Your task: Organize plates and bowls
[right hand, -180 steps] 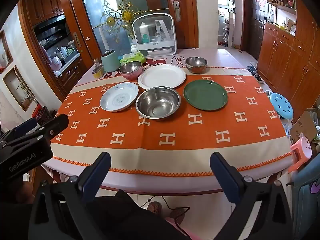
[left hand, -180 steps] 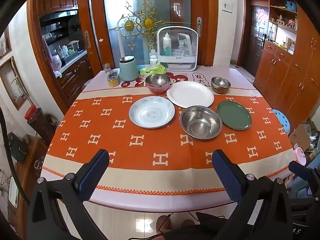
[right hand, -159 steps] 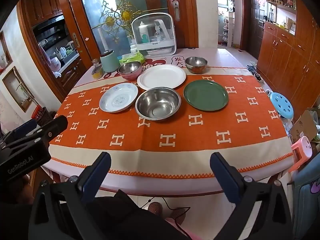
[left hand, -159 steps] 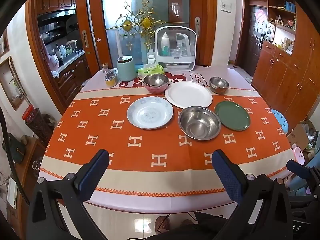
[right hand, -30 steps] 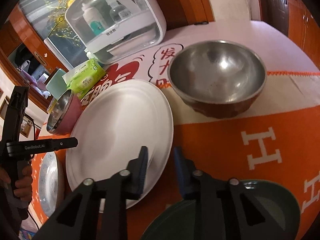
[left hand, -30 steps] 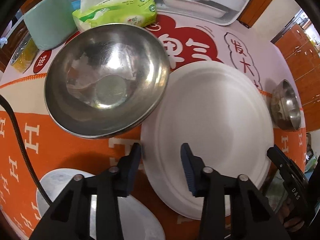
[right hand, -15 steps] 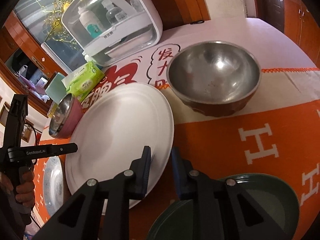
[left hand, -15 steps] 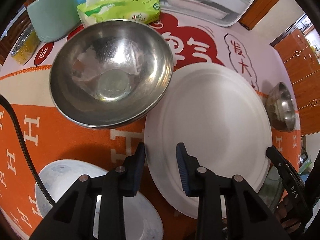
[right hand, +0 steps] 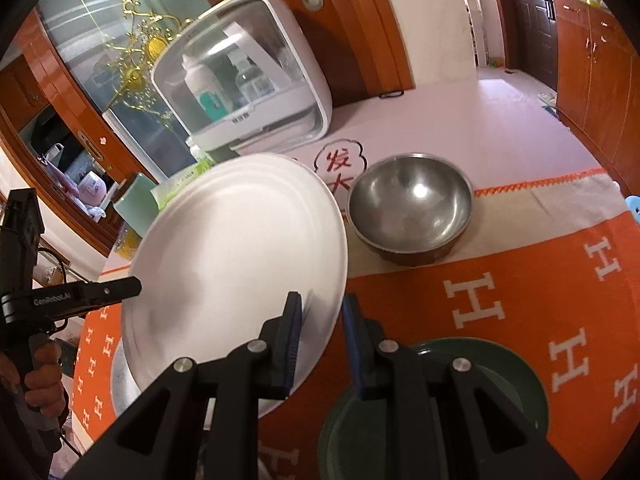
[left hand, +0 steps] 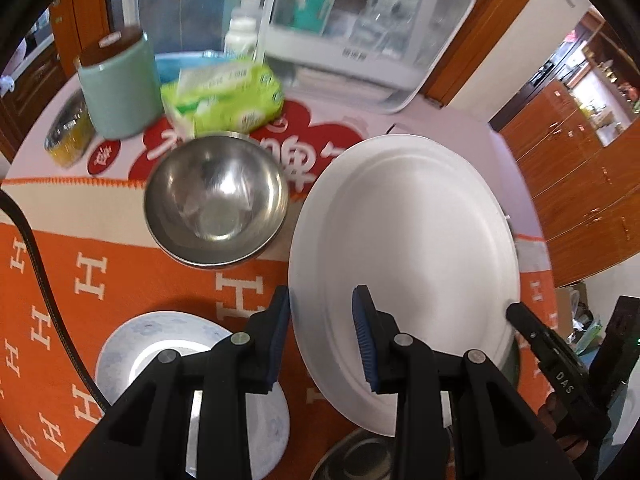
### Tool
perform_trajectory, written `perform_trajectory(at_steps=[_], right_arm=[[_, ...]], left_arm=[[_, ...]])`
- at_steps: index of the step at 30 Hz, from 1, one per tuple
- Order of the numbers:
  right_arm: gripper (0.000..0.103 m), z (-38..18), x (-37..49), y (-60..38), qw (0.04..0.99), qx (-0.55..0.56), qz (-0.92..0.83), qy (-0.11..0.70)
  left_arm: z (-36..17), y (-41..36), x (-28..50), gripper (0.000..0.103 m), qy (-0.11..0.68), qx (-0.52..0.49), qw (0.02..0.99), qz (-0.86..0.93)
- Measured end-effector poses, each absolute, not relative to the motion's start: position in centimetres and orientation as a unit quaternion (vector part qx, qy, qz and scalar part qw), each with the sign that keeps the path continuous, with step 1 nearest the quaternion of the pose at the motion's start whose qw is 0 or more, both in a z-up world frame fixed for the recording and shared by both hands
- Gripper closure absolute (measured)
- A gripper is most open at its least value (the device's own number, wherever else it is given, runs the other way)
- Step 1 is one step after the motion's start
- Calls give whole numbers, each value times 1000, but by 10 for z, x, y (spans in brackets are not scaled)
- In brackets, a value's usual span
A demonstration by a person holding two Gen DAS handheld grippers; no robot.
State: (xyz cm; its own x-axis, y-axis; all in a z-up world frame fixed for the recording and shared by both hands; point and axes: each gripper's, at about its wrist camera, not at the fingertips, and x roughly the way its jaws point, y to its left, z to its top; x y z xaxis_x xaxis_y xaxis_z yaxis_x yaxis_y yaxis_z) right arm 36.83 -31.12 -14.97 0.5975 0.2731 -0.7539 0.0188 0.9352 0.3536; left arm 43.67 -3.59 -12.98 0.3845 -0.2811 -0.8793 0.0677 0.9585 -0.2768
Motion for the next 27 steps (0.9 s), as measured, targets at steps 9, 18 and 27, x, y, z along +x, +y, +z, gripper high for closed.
perform_trajectory(at_steps=[9,18,27], right_arm=[[82,-104,333,-306,895,171,88,403],[82,-74,281,-294,903,165,99,384],[82,-49,222,-274,919,135,93,358]], left_arm=[[-84,-30,394,73,506,-102,849,-110],[-52,-12,329,73,475,-103,866,-119],[-38,11,263,73,452,-108,875,-134]])
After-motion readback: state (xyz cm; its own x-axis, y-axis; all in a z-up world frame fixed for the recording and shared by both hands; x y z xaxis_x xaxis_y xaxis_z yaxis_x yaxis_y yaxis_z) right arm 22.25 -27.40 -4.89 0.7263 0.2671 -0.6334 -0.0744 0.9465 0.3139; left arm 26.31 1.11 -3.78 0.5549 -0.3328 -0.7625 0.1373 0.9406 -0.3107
